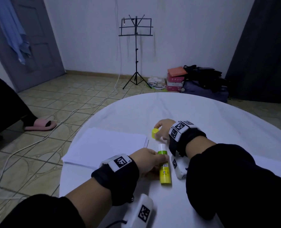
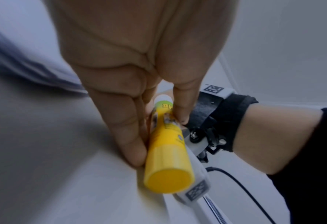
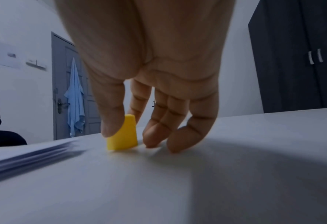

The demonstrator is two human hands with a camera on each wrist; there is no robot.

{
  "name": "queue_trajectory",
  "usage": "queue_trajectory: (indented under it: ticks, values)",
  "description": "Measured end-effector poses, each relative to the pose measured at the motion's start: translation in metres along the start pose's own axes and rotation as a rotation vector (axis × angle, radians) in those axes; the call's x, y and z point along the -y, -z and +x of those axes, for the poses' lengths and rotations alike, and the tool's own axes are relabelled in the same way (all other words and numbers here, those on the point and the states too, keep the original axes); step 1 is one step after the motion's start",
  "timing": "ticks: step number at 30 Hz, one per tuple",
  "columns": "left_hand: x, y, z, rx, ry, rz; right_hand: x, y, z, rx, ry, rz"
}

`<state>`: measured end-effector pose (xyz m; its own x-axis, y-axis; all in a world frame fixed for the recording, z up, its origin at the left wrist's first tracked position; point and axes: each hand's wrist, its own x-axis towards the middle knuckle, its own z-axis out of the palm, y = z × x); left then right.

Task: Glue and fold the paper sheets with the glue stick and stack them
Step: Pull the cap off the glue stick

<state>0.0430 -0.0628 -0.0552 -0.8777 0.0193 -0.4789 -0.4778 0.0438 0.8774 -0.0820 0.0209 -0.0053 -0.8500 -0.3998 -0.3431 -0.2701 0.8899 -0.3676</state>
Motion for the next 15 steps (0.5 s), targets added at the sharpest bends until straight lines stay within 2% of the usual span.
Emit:
queue_trajectory:
  ticks: [2,5,8,11,15]
  values:
    - [-0.001,-0.001,-0.002,0.002,-0.009,-0.014,-0.002,0.0,-0.002,0.011,-0.029,-0.008]
    - [-0.005,-0.003,-0.008,-0.01,-0.02,0.021,-0.013,-0.004,-0.015,0.021,-0.078,0.106]
    - [-0.009,-0.009,-0.018,-0.05,-0.036,0.07,-0.032,-0.012,-0.049,0.006,-0.096,0.219]
    - [-0.012,-0.019,-0.03,-0.089,-0.069,0.076,-0.051,-0.027,-0.094,0.015,-0.131,0.442]
    - [-0.013,-0.04,-0.045,-0.101,-0.13,-0.079,-0.065,-0.048,-0.155,0.166,-0.159,0.894]
